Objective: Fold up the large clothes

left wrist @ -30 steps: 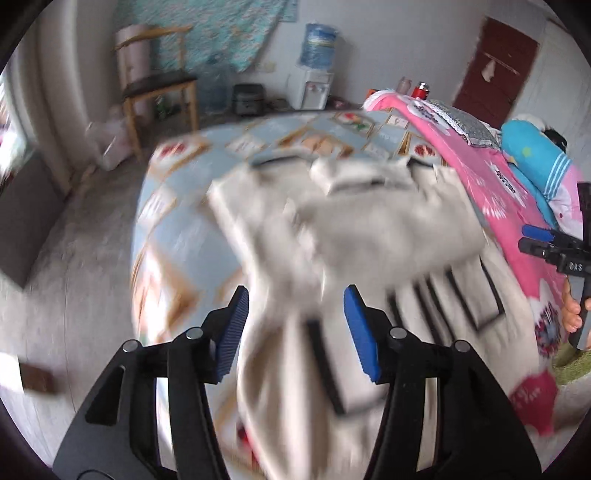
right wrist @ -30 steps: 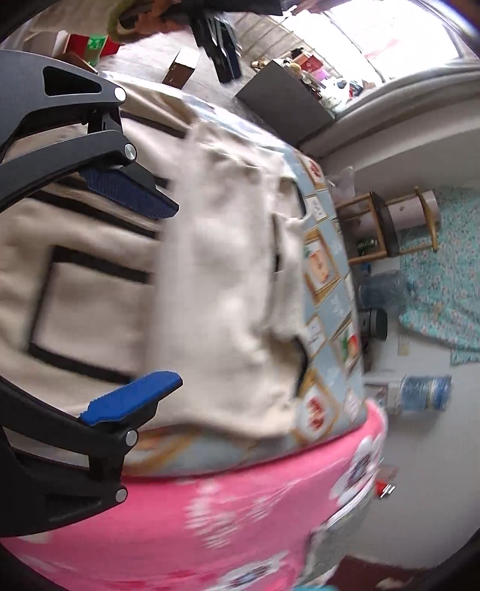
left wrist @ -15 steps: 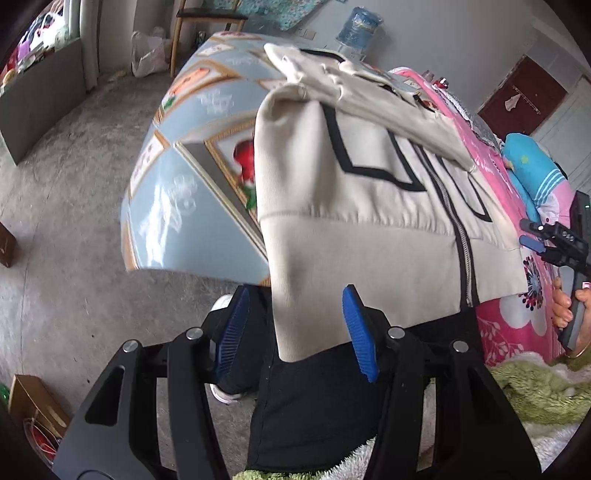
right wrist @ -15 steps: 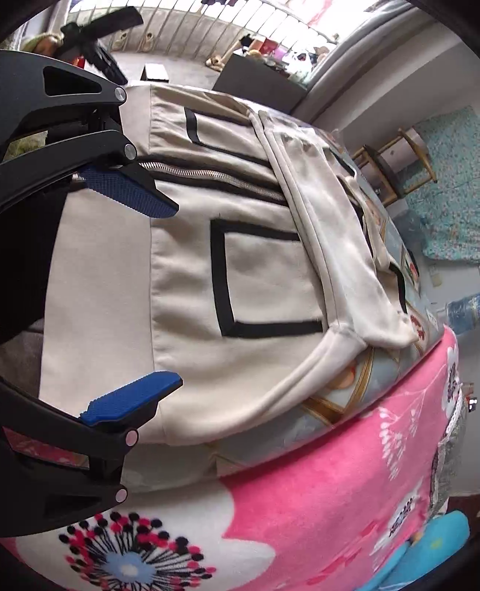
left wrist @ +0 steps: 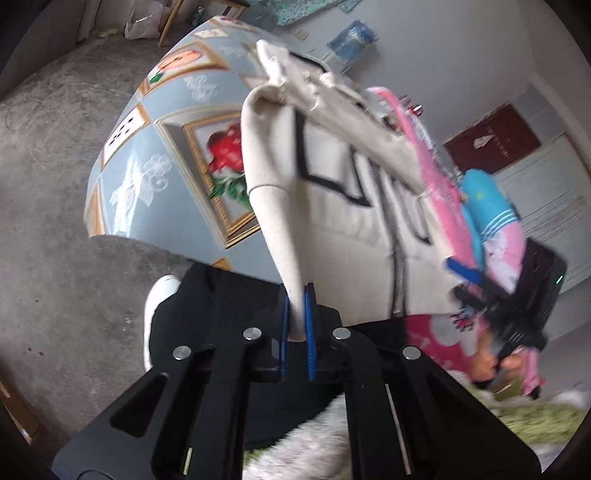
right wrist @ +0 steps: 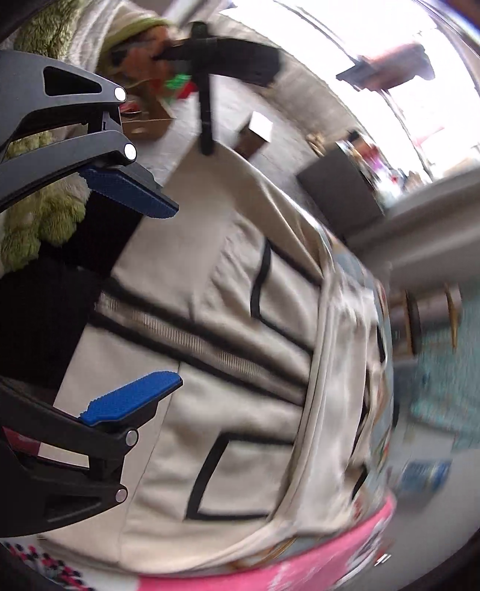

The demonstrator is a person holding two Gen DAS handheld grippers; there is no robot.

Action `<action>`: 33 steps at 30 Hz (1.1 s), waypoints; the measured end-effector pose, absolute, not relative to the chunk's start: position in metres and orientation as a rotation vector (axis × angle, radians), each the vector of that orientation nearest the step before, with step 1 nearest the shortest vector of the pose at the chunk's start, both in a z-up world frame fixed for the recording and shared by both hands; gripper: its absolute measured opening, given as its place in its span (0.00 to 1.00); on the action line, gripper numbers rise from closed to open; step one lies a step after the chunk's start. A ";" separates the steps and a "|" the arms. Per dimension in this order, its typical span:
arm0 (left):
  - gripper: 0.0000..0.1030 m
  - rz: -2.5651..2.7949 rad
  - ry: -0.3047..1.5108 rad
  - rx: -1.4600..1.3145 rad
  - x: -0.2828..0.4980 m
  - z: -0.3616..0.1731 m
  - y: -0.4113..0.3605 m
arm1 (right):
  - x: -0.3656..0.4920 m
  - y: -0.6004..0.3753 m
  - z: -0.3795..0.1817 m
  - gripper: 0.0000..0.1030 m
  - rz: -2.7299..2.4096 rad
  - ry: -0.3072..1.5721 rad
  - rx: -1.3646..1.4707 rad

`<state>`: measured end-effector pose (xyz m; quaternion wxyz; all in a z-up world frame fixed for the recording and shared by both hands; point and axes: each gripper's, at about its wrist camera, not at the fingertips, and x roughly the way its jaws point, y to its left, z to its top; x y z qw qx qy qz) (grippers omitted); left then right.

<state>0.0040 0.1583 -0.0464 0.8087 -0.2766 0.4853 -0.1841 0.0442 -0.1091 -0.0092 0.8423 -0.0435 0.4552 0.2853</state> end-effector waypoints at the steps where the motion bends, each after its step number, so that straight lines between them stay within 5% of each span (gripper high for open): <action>1: 0.07 -0.411 1.028 -0.611 0.005 -0.039 0.158 | 0.041 -0.094 -0.009 0.81 0.646 0.952 -0.123; 10: 0.07 -0.521 0.996 -0.699 0.024 -0.003 0.141 | 0.023 -0.008 -0.022 0.79 0.840 0.884 -0.304; 15: 0.07 -0.544 1.001 -0.753 0.029 -0.002 0.140 | 0.032 -0.004 -0.029 0.40 0.784 0.893 -0.277; 17: 0.08 -0.527 1.008 -0.755 0.031 -0.003 0.142 | 0.039 -0.008 -0.032 0.15 0.770 0.911 -0.239; 19: 0.18 -0.509 1.017 -0.757 0.032 -0.005 0.145 | 0.047 -0.014 -0.032 0.07 0.760 0.912 -0.200; 23: 0.49 -0.531 1.017 -0.812 0.035 -0.009 0.155 | 0.053 -0.021 -0.029 0.06 0.749 0.908 -0.153; 27: 0.59 -0.554 1.050 -0.854 0.046 -0.018 0.160 | 0.055 -0.022 -0.030 0.06 0.758 0.911 -0.146; 33: 0.59 -0.566 1.129 -0.941 0.070 -0.049 0.156 | 0.054 -0.016 -0.034 0.06 0.782 0.930 -0.155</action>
